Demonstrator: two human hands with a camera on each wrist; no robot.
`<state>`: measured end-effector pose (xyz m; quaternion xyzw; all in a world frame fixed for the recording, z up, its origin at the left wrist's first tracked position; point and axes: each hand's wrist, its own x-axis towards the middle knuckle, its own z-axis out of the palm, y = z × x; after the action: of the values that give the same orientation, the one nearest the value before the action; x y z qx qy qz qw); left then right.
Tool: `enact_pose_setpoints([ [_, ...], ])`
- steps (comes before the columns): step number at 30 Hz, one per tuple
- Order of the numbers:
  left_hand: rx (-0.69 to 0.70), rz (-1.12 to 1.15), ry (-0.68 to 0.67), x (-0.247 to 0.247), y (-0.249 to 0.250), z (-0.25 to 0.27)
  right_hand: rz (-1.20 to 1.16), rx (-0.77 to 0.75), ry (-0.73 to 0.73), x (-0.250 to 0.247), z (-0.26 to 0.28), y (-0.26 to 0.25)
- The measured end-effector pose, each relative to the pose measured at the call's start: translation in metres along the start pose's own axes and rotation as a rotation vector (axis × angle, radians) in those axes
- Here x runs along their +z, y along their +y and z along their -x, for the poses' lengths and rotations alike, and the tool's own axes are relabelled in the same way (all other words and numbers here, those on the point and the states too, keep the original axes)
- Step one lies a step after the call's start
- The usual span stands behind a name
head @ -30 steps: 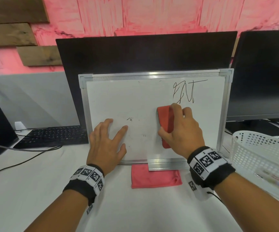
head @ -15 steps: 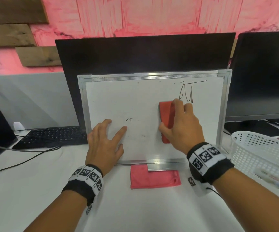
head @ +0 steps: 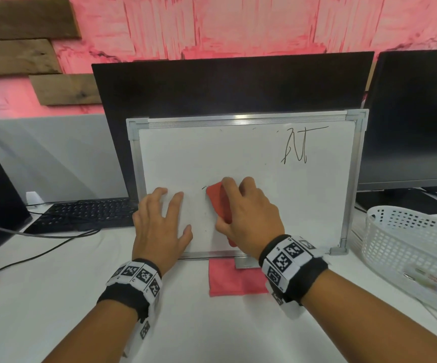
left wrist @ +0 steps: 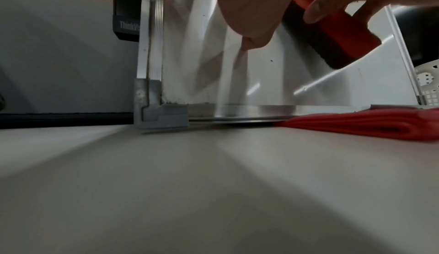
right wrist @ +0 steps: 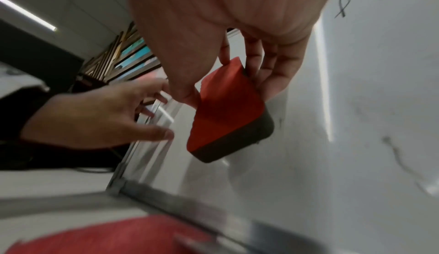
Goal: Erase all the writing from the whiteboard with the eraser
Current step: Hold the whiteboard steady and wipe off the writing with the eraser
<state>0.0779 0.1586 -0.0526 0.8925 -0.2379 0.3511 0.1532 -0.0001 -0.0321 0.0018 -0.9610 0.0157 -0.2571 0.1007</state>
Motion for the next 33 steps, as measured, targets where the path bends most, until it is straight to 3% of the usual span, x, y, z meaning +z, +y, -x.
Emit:
enact_pose_setpoints([
  [4, 0.015, -0.016, -0.027, 0.000, 0.002, 0.000, -0.041, -0.002, -0.039, 0.012, 0.007, -0.004],
  [10, 0.014, -0.023, -0.045, 0.000, 0.002, 0.000, -0.077, -0.033, 0.057, 0.006, -0.012, -0.014],
  [17, 0.011, -0.037, -0.065, -0.001, 0.002, 0.000, -0.023, -0.022, -0.027, 0.014, 0.007, -0.003],
  [26, 0.072, -0.015, -0.057, 0.006, 0.025, -0.005, -0.149, 0.162, 0.214, -0.037, -0.014, 0.053],
  [33, 0.115, -0.017, -0.056, 0.015, 0.054, -0.010, -0.117, 0.206, 0.098, -0.023, 0.019, 0.072],
])
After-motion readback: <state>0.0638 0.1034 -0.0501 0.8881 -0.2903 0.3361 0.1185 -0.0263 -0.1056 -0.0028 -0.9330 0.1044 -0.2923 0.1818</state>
